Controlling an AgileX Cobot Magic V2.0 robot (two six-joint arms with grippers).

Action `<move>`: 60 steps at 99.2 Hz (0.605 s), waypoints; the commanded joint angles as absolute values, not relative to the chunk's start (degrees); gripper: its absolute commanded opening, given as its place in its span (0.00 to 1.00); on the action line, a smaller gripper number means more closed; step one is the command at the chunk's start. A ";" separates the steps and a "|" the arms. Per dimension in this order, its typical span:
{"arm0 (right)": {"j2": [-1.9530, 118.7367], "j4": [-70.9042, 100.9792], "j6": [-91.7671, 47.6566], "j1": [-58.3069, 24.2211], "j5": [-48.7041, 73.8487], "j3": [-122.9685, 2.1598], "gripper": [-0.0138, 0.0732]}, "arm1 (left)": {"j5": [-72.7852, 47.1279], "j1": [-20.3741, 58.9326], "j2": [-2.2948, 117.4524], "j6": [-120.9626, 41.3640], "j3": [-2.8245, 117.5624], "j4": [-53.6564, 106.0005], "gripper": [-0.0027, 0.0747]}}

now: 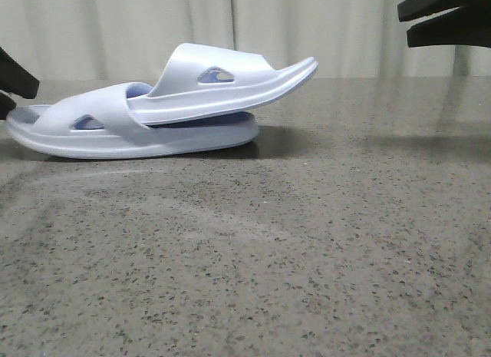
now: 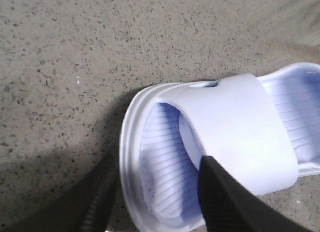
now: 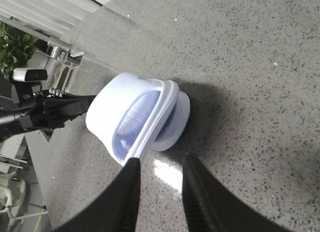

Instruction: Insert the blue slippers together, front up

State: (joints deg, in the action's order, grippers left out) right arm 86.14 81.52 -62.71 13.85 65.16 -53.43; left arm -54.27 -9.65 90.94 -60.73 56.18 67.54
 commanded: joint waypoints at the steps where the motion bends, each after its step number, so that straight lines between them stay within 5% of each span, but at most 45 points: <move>1: 82.88 83.02 -63.81 14.41 66.57 -55.15 0.34 | -58.02 -10.58 88.54 -61.41 59.26 70.28 0.55; 35: 72.12 78.10 -63.81 14.41 60.11 -55.15 0.31 | -66.64 -13.91 76.88 -61.48 64.33 70.28 0.53; 42: 69.58 78.10 -63.81 14.41 59.99 -54.90 0.22 | -65.84 -13.91 73.15 -61.79 64.33 70.28 0.42; 55: 64.77 78.23 -63.81 14.41 58.52 -53.72 0.04 | -63.36 -13.91 65.70 -64.25 64.33 70.28 0.05; 60: 62.96 78.35 -63.81 14.41 57.34 -52.93 0.05 | -61.81 -13.91 63.04 -64.67 64.33 70.28 0.05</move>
